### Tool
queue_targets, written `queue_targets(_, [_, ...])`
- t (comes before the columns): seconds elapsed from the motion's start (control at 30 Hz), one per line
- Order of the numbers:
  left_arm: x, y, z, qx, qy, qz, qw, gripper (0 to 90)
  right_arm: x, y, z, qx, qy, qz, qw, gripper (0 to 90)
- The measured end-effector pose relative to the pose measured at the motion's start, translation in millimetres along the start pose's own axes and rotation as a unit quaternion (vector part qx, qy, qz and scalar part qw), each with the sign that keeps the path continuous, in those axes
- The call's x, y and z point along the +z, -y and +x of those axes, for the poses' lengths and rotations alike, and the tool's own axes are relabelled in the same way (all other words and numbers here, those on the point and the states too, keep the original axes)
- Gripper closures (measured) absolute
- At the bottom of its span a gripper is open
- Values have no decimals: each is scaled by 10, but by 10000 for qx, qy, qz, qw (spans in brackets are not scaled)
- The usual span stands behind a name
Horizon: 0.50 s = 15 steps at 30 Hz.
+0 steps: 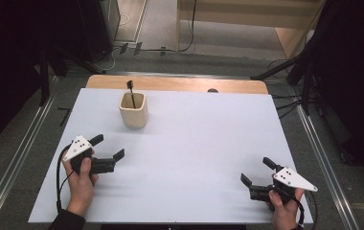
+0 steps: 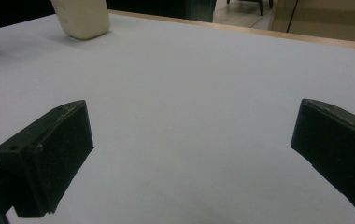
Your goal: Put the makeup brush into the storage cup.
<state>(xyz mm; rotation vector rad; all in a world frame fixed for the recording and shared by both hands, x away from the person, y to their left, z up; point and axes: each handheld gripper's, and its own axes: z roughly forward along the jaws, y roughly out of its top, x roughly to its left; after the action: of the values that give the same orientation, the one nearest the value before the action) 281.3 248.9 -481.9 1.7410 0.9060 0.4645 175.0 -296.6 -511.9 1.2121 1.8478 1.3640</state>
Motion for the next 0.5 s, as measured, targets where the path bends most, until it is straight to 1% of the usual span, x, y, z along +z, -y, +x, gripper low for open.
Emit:
queue_targets(0.07, [-36,19,-18,37,16,16,10000,0,2,0,1,-15,0,4,10000,0])
queue_targets(0.23, [-128,78,-50,129,-23,58,9999,0,6,0,7,-32,-9,15,10000,0])
queue_targets(0.3, [-184,123,-59,117,-3,82,9999,0,8,-1,9,-39,-6,17,10000,0])
queue_targets(0.5, [-279,174,-54,60,-32,111,9999,0,9,0,14,-21,-7,31,10000,0])
